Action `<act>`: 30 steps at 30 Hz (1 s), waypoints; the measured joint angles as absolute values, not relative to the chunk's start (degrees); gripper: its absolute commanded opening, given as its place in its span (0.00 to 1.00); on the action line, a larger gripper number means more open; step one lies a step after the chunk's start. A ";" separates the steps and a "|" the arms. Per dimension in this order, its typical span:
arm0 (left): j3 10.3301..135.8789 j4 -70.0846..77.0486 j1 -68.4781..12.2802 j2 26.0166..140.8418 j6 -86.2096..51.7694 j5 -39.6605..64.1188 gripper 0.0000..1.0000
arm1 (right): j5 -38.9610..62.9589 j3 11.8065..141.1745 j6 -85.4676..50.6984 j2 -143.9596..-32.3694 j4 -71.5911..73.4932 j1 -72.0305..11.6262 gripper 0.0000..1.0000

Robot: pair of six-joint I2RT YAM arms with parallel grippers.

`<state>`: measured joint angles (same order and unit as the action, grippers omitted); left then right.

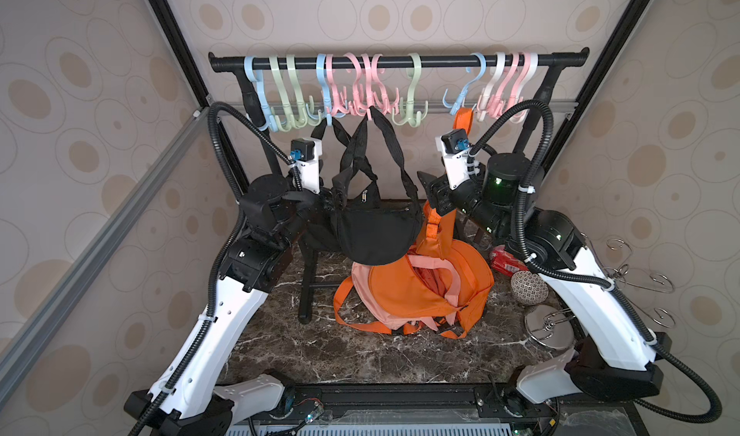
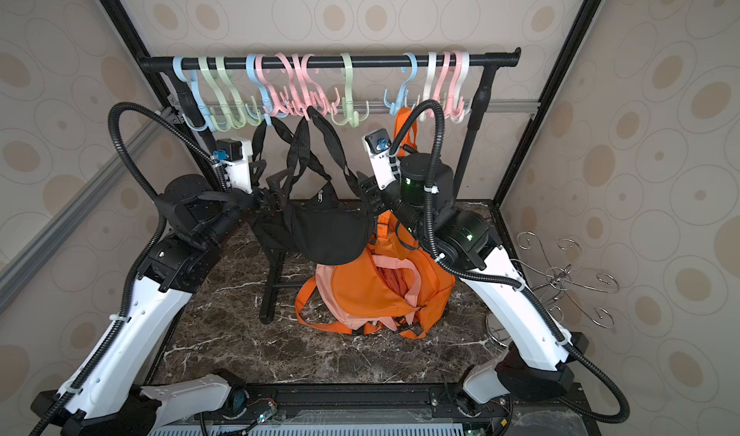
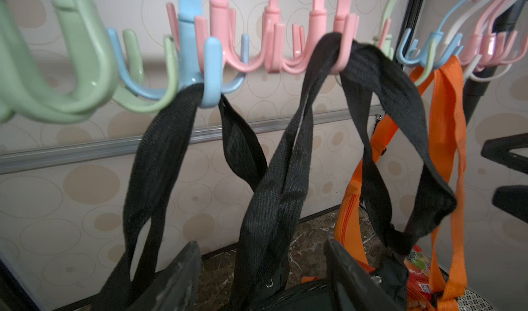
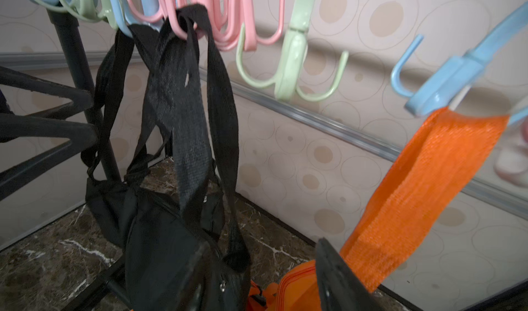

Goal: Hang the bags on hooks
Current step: Pick up the bag from the bag.

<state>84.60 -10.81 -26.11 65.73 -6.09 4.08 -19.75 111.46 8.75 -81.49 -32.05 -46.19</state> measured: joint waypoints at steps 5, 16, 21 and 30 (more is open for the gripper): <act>72.53 -7.79 -28.51 58.98 -6.24 4.36 0.73 | -20.18 96.01 4.78 -73.89 -30.76 -46.19 0.69; 43.77 -3.01 -40.36 55.44 -11.94 -3.51 0.75 | -18.48 55.22 -14.74 -59.11 -31.27 -45.76 0.78; 33.63 1.37 -40.40 53.78 -19.59 -1.58 0.76 | -16.73 45.43 -23.31 -58.24 -31.31 -45.30 0.78; 29.26 6.72 -40.38 57.41 -31.42 1.17 0.77 | -16.16 44.40 -31.90 -64.49 -31.66 -29.65 0.73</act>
<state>29.26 6.72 -40.38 57.41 -31.42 1.17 -16.16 44.40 -31.90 -64.49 -31.66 -29.65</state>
